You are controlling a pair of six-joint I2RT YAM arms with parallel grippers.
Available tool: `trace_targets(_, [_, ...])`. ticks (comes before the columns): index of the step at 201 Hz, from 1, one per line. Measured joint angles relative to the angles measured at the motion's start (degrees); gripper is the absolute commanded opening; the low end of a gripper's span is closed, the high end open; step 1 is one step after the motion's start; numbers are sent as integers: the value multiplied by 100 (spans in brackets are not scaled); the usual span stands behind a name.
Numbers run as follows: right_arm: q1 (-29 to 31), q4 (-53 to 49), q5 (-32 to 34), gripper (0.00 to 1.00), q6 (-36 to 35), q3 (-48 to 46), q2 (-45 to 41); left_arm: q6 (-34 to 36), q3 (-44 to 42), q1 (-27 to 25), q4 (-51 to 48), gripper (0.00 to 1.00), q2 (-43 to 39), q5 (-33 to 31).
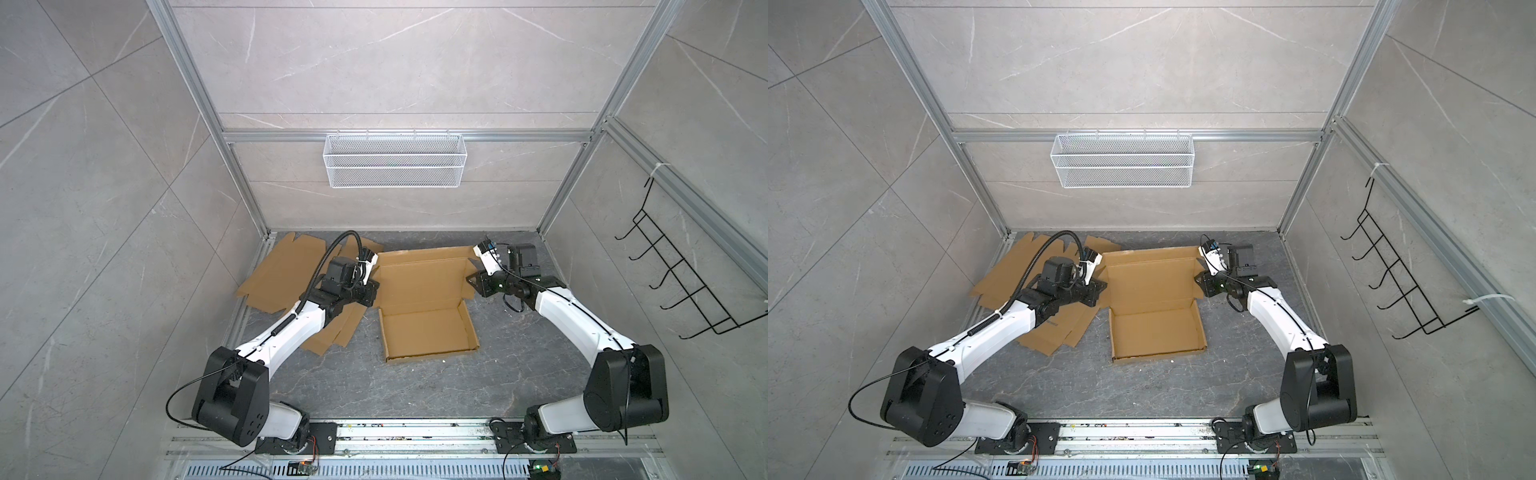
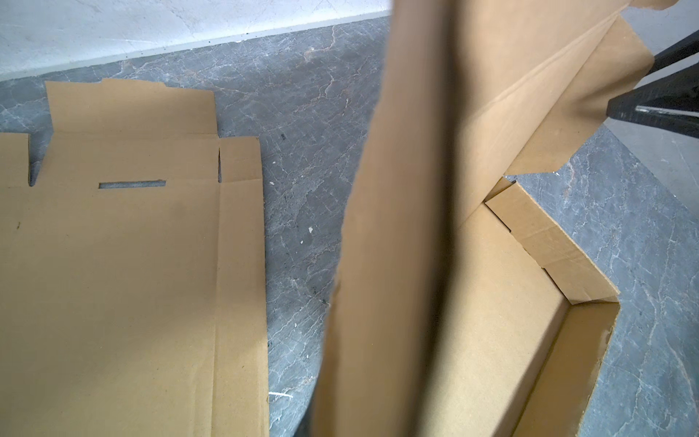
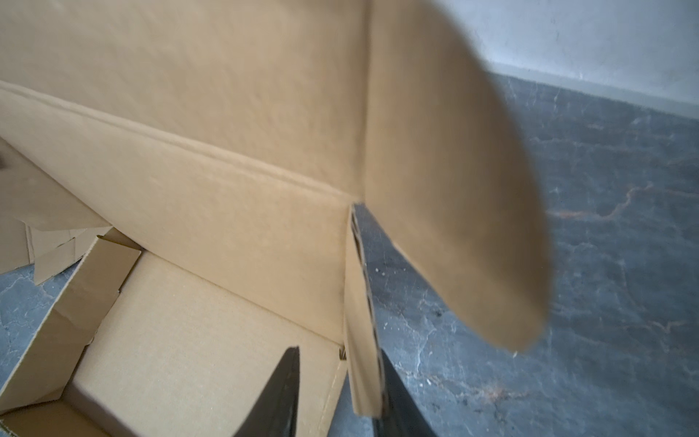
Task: Fold the paper box
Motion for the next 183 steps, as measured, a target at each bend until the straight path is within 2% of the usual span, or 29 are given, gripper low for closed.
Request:
trace_targets(34, [0,208,11,27,24,-4,0,57,162,0,2,3,186,-2])
trace_targets(124, [-9,1032,398,0,680,-326,50,-35,262,-11,107,0,323,17])
trace_targets(183, [-9,1705,599,0,1268,-1062,-487,-396,155,-210,616,0,323,-181])
